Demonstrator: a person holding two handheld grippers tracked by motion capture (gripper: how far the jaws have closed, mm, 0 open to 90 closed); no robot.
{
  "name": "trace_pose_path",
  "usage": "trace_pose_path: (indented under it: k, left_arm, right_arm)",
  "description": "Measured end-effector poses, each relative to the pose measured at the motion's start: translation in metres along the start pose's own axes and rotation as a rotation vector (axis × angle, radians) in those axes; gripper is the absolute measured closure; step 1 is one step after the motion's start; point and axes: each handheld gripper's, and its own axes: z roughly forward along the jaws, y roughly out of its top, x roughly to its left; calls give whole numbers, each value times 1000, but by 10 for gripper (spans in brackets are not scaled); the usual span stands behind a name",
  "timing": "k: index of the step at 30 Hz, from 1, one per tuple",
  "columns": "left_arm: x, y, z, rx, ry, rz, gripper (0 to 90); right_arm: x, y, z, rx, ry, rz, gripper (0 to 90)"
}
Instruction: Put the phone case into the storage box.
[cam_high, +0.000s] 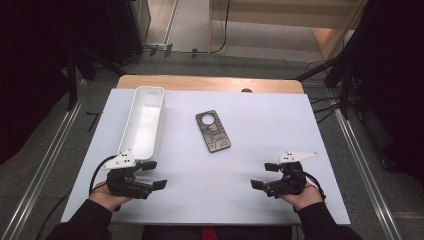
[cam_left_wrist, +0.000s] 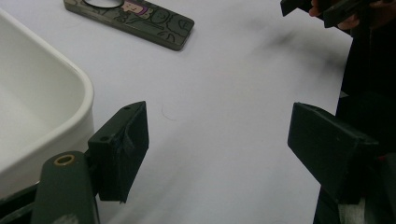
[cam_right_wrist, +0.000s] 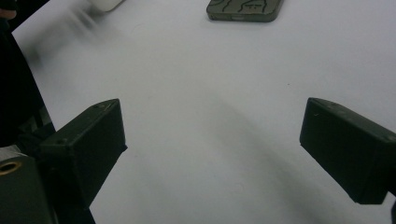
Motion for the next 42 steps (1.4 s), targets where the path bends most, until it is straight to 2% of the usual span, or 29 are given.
trace_pose_path:
  k: [13,25,42]
  left_arm:
    - [-1,1,1,3,3,2,205]
    - [0,1,0,0,5,1,205]
    - [0,1,-1,-2,0,2,205]
  right_arm:
    - [-9,8,3,-17,-23,26,60]
    - [-5,17,9,-9,-30,9,60]
    - [-6,32,16,-15,-42,7,60]
